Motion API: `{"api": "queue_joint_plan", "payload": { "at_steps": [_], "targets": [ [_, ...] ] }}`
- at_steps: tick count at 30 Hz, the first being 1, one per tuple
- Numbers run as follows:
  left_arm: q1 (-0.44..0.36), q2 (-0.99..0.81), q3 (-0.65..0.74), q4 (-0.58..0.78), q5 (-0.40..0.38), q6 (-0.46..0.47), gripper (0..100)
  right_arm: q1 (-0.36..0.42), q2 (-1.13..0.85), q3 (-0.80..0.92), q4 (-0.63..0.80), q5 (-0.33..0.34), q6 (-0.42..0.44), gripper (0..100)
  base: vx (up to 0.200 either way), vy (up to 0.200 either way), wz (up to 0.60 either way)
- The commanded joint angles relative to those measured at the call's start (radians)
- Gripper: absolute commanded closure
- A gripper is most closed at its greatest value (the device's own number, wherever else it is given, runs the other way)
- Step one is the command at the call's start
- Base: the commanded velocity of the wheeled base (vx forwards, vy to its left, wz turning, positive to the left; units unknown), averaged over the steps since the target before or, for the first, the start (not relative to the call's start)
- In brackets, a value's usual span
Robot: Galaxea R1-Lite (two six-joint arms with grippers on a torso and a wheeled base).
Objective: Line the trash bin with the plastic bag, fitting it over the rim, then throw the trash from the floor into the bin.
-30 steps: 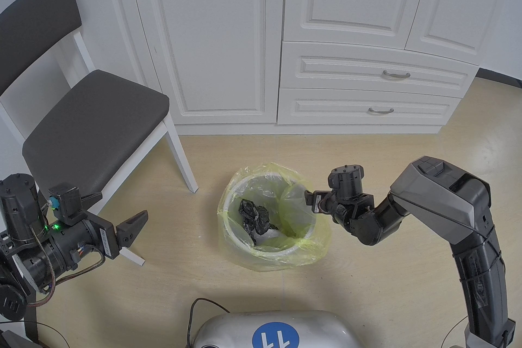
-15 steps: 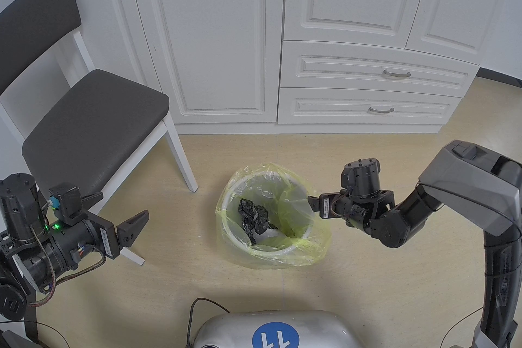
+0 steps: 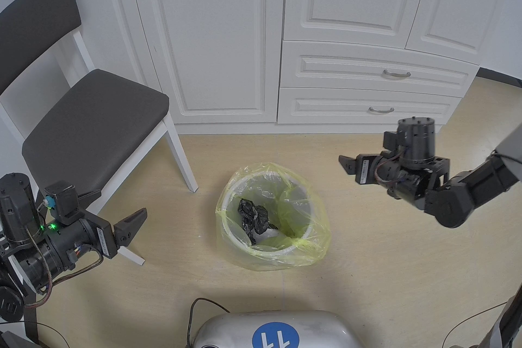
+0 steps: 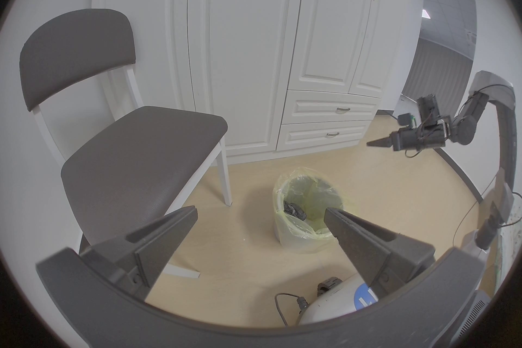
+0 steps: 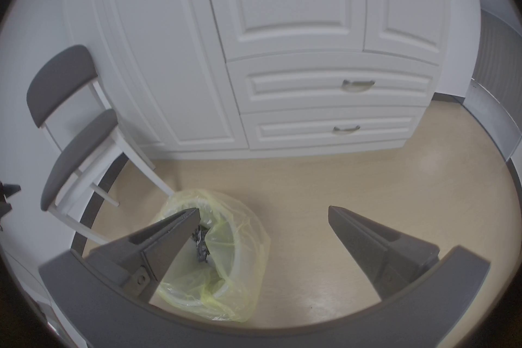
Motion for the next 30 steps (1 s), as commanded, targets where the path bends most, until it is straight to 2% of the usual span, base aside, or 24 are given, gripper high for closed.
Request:
{"api": "queue_joint_plan", "payload": {
  "at_steps": [1,2,13,16,20,24,30],
  "targets": [
    [0.0,-0.031,-0.001,0.0,0.002,0.0,0,-0.048,-0.234,0.087,0.041,-0.001,-0.007,0,0.0,0.0,0.0],
    [0.009,-0.039,-0.002,0.0,0.003,-0.005,0,-0.067,-0.323,0.127,0.076,-0.006,-0.018,0,0.0,0.0,0.0],
    [0.012,-0.142,0.036,0.003,0.009,-0.022,0,-0.06,-0.665,0.315,0.179,-0.012,-0.145,0,0.0,0.0,0.0],
    [0.049,-0.198,0.056,0.014,0.009,-0.023,0,-0.074,-0.751,0.392,0.191,-0.017,-0.17,0,0.0,0.0,0.0],
    [0.055,-0.234,0.056,0.015,0.011,-0.022,0,-0.122,-0.792,0.446,0.186,-0.047,-0.164,0,0.0,0.0,0.0],
    [0.075,-0.272,0.042,0.006,0.011,-0.018,0,-0.175,-0.833,0.438,0.186,-0.038,-0.157,0,0.0,0.0,0.0],
    [0.085,-0.31,0.019,0.006,0.009,-0.012,0,-0.214,-0.876,0.398,0.185,-0.04,-0.161,0,0.0,0.0,0.0]
  ]
}}
